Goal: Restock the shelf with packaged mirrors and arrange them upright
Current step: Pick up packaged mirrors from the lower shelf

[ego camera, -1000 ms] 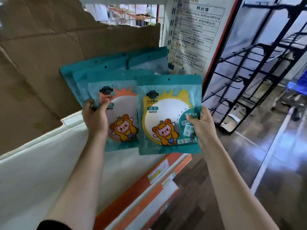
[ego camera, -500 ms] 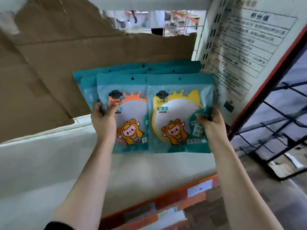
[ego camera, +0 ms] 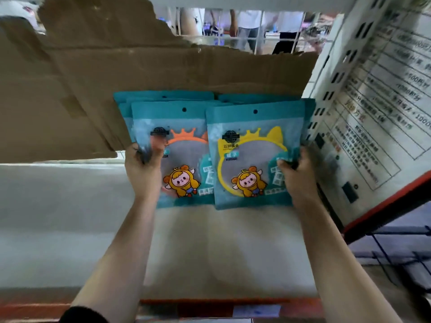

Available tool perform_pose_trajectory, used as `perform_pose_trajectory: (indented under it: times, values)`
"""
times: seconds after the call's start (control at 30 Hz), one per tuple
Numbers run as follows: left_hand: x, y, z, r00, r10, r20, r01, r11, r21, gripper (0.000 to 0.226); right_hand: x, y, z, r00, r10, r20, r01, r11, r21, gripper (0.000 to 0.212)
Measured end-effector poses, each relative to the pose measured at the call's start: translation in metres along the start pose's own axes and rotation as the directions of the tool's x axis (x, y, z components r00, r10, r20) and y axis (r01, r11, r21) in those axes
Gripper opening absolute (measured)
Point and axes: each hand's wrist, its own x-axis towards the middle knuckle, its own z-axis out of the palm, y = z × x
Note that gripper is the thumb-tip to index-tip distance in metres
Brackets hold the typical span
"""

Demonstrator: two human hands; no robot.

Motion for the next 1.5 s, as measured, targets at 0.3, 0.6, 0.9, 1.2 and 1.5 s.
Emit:
perform_pose_trajectory:
  times: [0.3,0.6,0.9,1.2,1.5]
  values:
    - [-0.004,-0.014,0.007,0.991,0.103,-0.086,-0.084,0.975,0.204,0.052,0.004,0.016,0.02,0.978,-0.067,-0.198,0.041,0.99,-0.132,0.044]
    - [0.006,-0.01,-0.001,0.978,0.197,-0.07,-0.13,0.834,0.536,0.073,0.002,0.029,0.026,0.943,-0.139,-0.303,0.079,0.976,-0.201,0.089]
    - [-0.041,-0.01,0.0,0.886,0.17,0.432,-0.422,0.685,0.594,0.039,-0.051,0.029,0.066,0.954,-0.284,-0.099,0.169,0.778,-0.605,0.064]
    - [-0.033,-0.019,-0.001,0.827,0.111,0.552,-0.504,0.581,0.639,0.038,-0.049,0.025,0.073,0.958,-0.28,-0.057,0.171,0.722,-0.671,0.061]
    - [-0.04,-0.003,-0.018,0.802,-0.125,0.584,-0.49,0.421,0.763,0.034,-0.074,0.01,0.083,0.891,-0.208,0.403,0.437,0.632,-0.64,0.025]
